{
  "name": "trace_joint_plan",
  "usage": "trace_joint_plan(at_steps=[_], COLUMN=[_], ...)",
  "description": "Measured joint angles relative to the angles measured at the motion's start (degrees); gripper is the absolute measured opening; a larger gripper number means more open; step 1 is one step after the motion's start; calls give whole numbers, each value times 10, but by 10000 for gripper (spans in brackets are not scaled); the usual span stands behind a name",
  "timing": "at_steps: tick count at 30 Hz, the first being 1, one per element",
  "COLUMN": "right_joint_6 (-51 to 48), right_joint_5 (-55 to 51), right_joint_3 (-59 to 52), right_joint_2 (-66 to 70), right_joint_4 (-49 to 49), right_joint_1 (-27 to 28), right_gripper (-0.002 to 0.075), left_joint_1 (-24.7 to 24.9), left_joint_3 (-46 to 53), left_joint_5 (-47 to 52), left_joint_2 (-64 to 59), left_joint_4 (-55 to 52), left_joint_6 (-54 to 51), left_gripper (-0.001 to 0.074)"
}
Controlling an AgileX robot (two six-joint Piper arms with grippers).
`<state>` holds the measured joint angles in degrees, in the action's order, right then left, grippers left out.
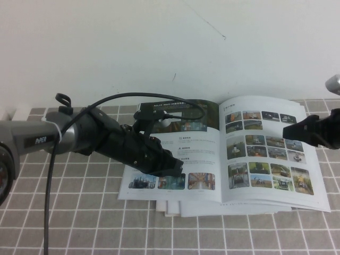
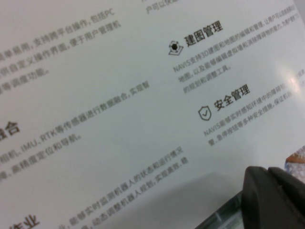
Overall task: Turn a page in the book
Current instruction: Open the closed book
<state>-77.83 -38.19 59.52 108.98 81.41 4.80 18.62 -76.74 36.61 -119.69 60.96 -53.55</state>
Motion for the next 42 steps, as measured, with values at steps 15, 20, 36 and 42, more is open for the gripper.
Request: trace_joint_plan(at_steps=[15, 20, 36, 42], right_joint_6=[168, 172, 175, 175], right_joint_5=[80, 83, 94, 101], right_joint_3=[0, 1, 5, 5], right_joint_2=[13, 45, 48, 48], right_joint_4=[-229, -233, -230, -227], right_joint_1=[4, 4, 4, 4], right_gripper=[385, 385, 384, 384], left_joint_1=[0, 0, 0, 0], left_joint_3=[0, 0, 0, 0], left_joint_5=[1, 1, 1, 2], left_joint_2=[0, 0, 0, 0], left_joint_4=[-1, -1, -2, -6], left_joint_6=[3, 3, 5, 7], left_gripper=[-4, -4, -4, -4])
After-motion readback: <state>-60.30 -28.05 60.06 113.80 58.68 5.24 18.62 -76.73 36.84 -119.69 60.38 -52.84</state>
